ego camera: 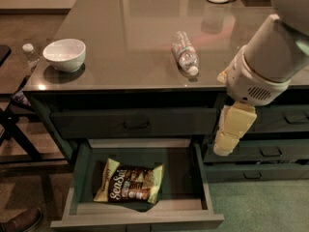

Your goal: Pick brown chip bag from middle drawer and place on counter

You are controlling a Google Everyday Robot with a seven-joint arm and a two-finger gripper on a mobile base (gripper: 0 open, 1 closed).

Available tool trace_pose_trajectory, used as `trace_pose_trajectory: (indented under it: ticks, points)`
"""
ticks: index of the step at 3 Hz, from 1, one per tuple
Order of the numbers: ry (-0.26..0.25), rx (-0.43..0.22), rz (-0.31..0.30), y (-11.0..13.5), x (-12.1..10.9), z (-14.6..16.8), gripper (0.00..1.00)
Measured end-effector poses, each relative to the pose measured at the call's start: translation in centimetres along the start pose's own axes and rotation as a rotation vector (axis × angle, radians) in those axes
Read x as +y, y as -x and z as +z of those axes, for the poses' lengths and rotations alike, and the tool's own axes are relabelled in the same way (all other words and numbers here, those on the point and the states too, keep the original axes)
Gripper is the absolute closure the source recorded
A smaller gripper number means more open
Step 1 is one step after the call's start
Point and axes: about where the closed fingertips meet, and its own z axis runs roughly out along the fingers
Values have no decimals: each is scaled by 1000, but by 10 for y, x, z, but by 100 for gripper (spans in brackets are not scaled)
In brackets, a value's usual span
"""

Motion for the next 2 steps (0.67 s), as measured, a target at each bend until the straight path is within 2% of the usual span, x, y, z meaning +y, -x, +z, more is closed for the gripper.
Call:
trace_pose_trajectory:
  ticks: [1,2]
  points:
    - [0,0,0,0,0,0,0]
    - [55,-12,15,3,14,24,0]
